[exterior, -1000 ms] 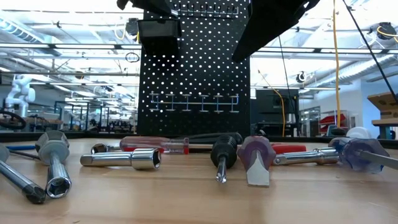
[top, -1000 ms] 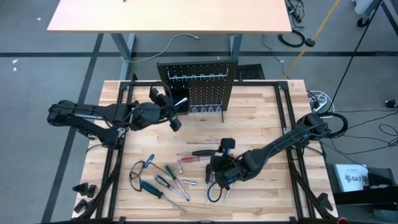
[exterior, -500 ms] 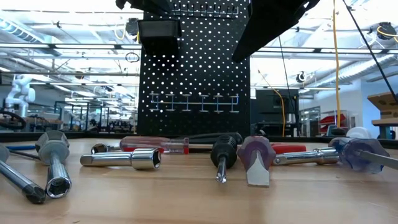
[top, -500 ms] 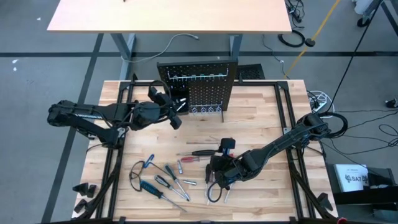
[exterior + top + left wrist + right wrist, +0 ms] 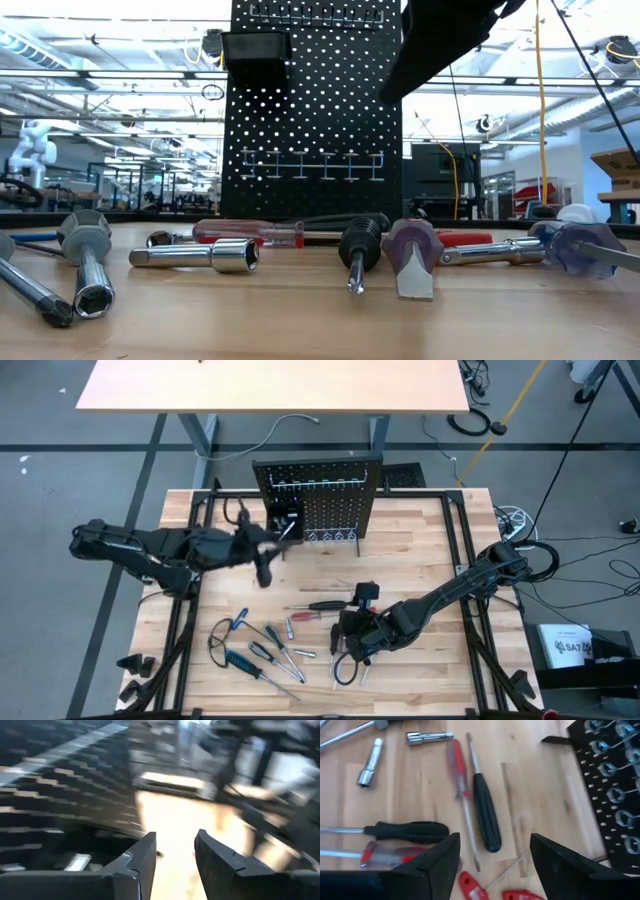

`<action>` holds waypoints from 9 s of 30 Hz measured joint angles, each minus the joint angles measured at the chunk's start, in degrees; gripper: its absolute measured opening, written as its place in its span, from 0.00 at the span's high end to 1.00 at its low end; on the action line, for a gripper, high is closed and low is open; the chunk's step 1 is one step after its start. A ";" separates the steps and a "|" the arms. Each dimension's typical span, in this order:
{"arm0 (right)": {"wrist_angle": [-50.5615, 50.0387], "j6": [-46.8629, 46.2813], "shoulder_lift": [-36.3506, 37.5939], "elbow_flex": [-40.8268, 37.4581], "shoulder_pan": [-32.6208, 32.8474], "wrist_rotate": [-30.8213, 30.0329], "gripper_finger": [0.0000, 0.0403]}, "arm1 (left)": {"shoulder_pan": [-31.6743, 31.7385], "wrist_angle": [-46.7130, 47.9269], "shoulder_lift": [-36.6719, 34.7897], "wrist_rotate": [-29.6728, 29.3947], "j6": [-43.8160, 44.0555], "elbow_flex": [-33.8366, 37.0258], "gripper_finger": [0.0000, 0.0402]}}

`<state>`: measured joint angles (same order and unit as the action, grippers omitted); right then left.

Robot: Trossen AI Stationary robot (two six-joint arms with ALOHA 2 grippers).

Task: Hang tools onto peg board
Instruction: Put the extension bar into the black bin on the pegboard

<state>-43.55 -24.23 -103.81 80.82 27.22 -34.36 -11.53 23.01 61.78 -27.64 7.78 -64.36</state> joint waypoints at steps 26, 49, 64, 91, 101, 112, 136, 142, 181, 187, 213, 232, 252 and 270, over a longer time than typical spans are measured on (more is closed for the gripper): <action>31.58 12.82 -7.58 -0.02 -1.88 19.51 0.42 | -25.11 -23.19 0.91 -0.37 9.84 28.01 0.66; 43.69 5.43 -22.57 -0.02 -1.86 16.54 0.47 | -25.20 -37.80 11.24 -3.08 9.76 31.78 0.66; 40.13 5.33 -22.53 0.07 -2.08 14.81 0.88 | -25.20 -38.60 11.24 -2.72 9.74 31.76 0.66; 25.86 4.72 -7.51 -0.04 -0.08 10.35 0.88 | -25.29 -43.22 11.71 2.57 5.00 31.67 0.66; 31.18 9.28 -6.84 -0.04 -0.47 10.24 0.88 | -24.50 -51.20 16.83 1.89 -2.74 31.67 0.66; 33.23 10.65 -6.84 -0.04 -0.85 9.86 0.88 | -23.69 -53.68 20.68 3.48 -4.20 31.67 0.66; 36.59 12.96 -6.84 -0.02 -2.18 7.18 0.88 | -22.41 -54.12 21.05 3.19 -3.77 31.67 0.66; 36.58 12.96 -6.84 -0.02 -2.18 7.16 0.88 | -22.43 -54.06 21.05 3.19 -3.76 31.67 0.66; 21.10 9.39 -0.32 0.02 -1.96 6.83 0.43 | -22.21 -46.85 14.52 -2.04 -5.70 31.53 0.91; 11.95 6.08 4.58 0.02 0.58 -3.35 0.41 | -22.19 -41.67 8.07 -8.86 -11.44 29.26 0.91; -5.05 -7.95 6.08 0.02 3.87 -15.16 0.46 | 12.02 0.47 1.60 -1.20 1.29 0.09 0.91; -5.20 -7.74 6.05 0.02 3.87 -15.14 0.46 | 14.18 1.79 4.24 -2.94 5.42 0.11 0.70; -5.18 -7.69 6.03 0.00 3.87 -11.75 0.46 | 9.12 2.38 -1.68 -1.80 3.48 0.13 0.58; -1.83 -4.47 4.15 -0.07 3.57 1.63 0.46 | -17.56 3.72 -1.18 0.68 8.45 10.02 0.58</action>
<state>-45.38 -28.70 -99.66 80.75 30.80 -32.73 -29.09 26.73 60.60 -26.96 16.23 -54.34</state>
